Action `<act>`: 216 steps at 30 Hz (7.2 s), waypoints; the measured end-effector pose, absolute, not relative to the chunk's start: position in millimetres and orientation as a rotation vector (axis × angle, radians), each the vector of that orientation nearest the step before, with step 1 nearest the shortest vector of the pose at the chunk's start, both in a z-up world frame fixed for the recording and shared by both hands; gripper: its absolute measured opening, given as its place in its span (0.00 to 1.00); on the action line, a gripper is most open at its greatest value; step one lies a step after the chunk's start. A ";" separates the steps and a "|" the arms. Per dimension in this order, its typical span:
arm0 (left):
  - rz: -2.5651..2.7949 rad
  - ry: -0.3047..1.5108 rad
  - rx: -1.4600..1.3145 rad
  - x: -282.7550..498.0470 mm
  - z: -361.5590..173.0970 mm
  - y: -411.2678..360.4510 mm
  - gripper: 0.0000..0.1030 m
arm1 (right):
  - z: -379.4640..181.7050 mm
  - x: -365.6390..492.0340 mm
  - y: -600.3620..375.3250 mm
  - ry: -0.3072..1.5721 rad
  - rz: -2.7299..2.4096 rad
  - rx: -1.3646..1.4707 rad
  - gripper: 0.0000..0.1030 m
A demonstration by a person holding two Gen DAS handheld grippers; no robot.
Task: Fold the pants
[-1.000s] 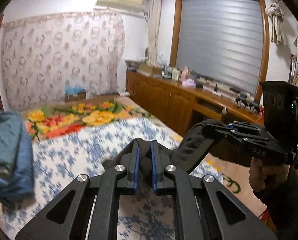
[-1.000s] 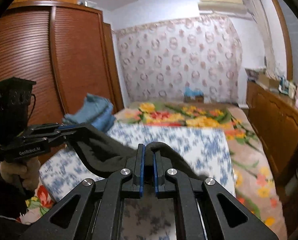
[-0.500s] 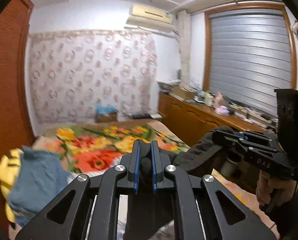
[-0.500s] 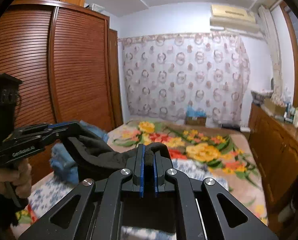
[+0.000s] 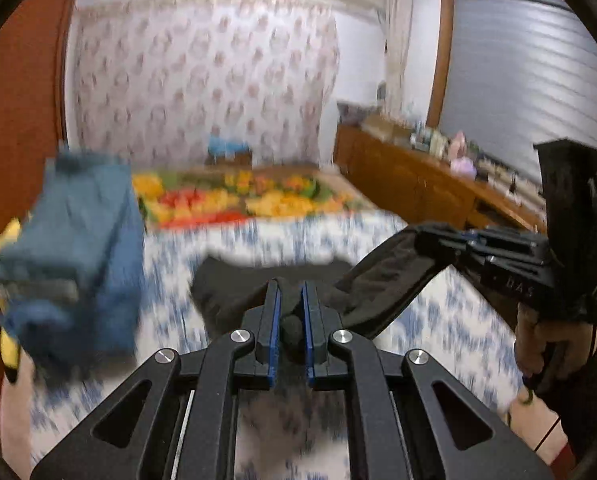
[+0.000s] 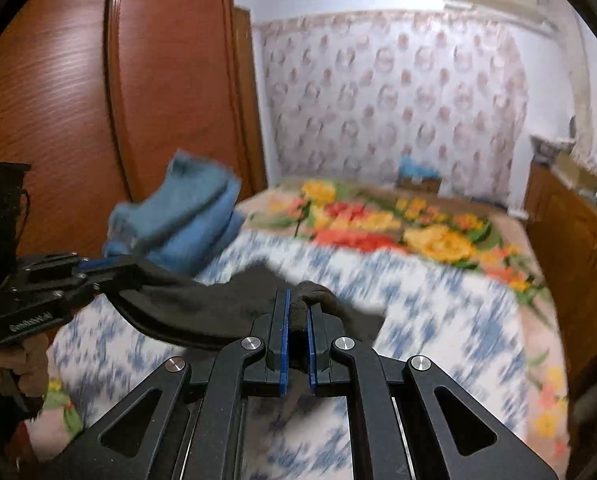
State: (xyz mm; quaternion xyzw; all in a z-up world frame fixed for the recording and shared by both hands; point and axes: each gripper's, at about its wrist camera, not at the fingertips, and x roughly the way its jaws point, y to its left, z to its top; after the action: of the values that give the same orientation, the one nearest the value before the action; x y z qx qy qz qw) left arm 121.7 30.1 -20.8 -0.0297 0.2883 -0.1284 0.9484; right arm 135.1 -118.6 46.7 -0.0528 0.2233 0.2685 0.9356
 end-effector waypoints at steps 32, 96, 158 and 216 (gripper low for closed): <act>-0.326 0.661 -0.031 41.4 -44.3 9.9 0.10 | 2.0 48.4 -162.7 0.542 0.602 -0.041 0.06; -0.276 0.771 -0.077 205.8 -75.8 46.8 0.57 | -11.8 215.2 -122.9 0.677 0.579 -0.048 0.17; -0.242 0.786 -0.030 214.8 -73.9 60.6 0.66 | -24.6 269.5 -133.2 0.728 0.492 -0.202 0.45; -0.246 0.809 -0.004 177.3 -79.4 50.8 0.41 | -21.5 179.3 -158.3 0.724 0.517 -0.098 0.45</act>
State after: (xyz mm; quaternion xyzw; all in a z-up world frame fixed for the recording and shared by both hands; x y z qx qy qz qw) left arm 177.3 50.8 -79.4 -0.0018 0.3926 -0.1195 0.9119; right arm 179.3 -158.3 -21.5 -0.0473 0.3499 0.2498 0.9016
